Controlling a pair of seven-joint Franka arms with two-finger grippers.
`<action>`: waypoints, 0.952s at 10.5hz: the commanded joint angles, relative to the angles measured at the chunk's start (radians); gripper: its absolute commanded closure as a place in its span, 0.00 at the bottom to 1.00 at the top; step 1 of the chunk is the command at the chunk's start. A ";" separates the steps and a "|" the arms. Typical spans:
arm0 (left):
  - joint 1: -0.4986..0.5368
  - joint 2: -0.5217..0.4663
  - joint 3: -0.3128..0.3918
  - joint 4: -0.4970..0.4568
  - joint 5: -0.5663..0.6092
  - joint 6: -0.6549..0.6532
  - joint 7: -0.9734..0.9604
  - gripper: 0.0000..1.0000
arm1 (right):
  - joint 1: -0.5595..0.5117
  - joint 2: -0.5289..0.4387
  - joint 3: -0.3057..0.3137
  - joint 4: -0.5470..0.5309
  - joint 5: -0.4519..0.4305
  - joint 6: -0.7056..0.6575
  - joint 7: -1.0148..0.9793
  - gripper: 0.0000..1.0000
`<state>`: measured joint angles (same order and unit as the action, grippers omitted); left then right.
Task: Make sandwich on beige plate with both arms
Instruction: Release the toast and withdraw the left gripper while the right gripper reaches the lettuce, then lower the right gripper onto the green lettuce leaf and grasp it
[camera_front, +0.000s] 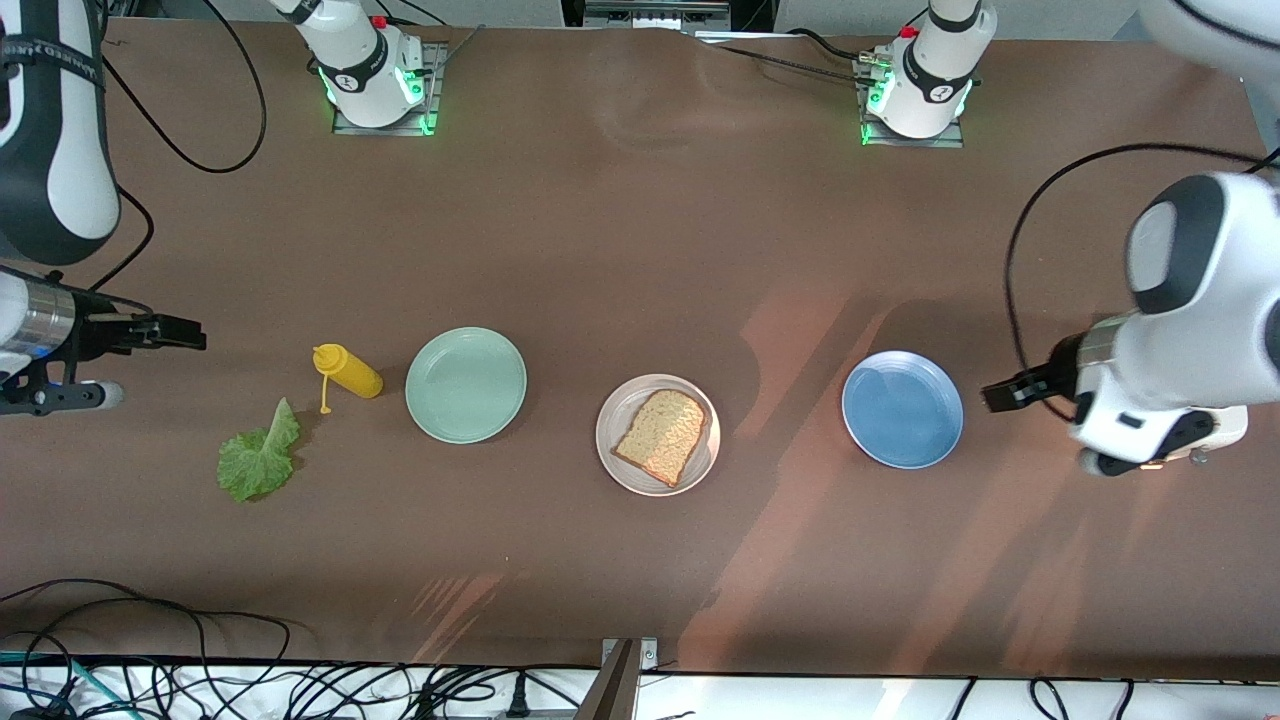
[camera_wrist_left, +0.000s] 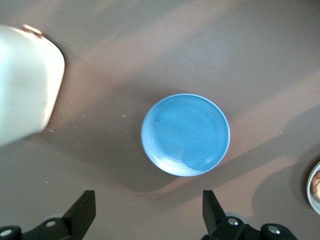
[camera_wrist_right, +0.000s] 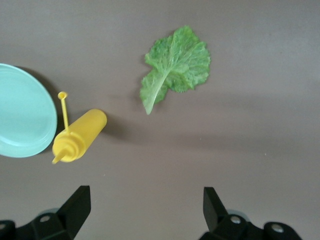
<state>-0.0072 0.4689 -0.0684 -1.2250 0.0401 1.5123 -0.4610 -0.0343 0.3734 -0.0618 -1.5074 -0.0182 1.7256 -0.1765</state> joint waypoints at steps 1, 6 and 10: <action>0.064 -0.062 -0.011 -0.034 0.035 -0.006 0.056 0.02 | -0.021 0.065 0.002 0.019 -0.011 0.070 -0.052 0.00; 0.154 -0.081 -0.014 -0.036 0.034 -0.004 0.196 0.00 | -0.072 0.116 -0.003 -0.188 0.020 0.477 -0.181 0.00; 0.162 -0.081 -0.014 -0.036 0.032 -0.006 0.196 0.00 | -0.102 0.245 0.005 -0.206 0.219 0.635 -0.284 0.00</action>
<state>0.1445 0.4152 -0.0703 -1.2327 0.0435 1.5082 -0.2866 -0.1268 0.5954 -0.0700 -1.7189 0.1254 2.3280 -0.4150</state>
